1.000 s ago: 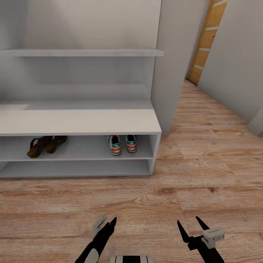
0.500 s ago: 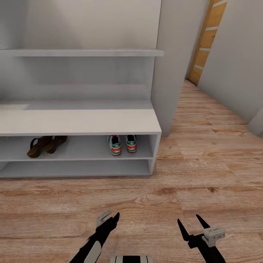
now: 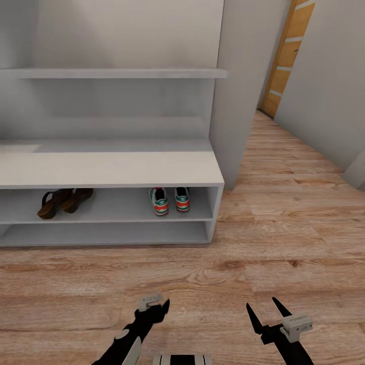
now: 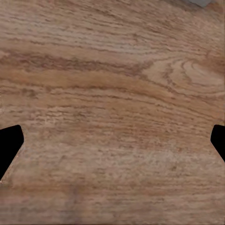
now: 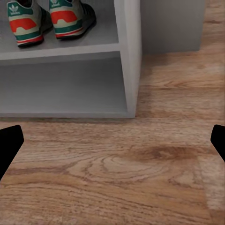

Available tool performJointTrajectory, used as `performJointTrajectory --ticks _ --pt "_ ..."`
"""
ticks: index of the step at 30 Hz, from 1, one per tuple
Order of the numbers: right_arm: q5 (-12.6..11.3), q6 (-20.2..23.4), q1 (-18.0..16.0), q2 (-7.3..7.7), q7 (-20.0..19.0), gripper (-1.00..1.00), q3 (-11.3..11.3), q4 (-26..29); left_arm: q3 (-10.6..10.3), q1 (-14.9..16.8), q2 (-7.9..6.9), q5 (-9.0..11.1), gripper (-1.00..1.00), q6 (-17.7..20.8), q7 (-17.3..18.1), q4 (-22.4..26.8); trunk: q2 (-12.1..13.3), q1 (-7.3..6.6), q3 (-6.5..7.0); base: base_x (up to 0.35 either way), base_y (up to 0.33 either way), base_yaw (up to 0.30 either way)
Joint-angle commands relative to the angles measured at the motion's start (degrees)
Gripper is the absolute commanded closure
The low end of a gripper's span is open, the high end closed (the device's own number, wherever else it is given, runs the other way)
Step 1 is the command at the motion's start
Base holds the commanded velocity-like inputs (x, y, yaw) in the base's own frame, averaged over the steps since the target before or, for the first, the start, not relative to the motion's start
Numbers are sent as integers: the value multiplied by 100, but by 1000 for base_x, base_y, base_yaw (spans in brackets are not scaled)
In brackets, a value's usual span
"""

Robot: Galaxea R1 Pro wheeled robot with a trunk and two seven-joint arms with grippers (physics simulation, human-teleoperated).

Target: Pick up the two gym shoes and the two sandals from the corridor floor and place them onto the hallstand (shoe rack) in the corridor, making sure they are on the rack and not on the floor. Arrange them so the two gym shoes are next to each other and the two sandals are next to each other.

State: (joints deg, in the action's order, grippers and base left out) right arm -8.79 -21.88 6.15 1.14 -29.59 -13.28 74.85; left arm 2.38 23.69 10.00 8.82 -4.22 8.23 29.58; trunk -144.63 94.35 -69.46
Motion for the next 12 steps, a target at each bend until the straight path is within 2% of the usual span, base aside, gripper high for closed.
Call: performJointTrajectory --ticks 1,2,3,4,5,7,8,9,10,11,12 --pt "0 0 0 0 1 -100 0 1 -2 1 0 -245 -100 0 1 1 0 0 0 0 0 0" --pt "0 0 0 0 0 -100 0 1 -3 2 0 -486 -100 0 1 1 0 0 0 0 0 0" --pt "0 0 0 0 0 -100 0 1 -3 2 0 -486 -100 0 1 1 0 0 0 0 0 0" --pt "0 0 0 0 1 -100 1 1 -4 2 0 -728 -100 0 0 2 0 0 0 0 0 0" --pt "0 0 0 0 1 -100 1 1 -4 2 0 -728 -100 0 0 2 0 0 0 0 0 0" --pt "0 0 0 0 3 -100 1 2 -6 3 0 -1211 -100 0 -1 2 0 0 0 0 0 0" --pt "0 0 0 0 3 -100 1 2 -6 3 0 -1211 -100 0 -1 2 0 0 0 0 0 0" --pt "0 0 0 0 4 -100 1 2 -7 3 0 -1444 -100 0 2 3 0 0 0 0 0 0" --pt "0 0 0 0 4 -100 1 2 -7 3 0 -1444 -100 0 2 3 0 0 0 0 0 0" --pt "0 0 0 0 4 -100 -1 2 -7 3 0 -1669 -100 0 7 3 0 0 0 0 0 0" --pt "0 0 0 0 4 -100 -1 2 -7 3 0 -1669 -100 0 7 3 0 0 0 0 0 0"
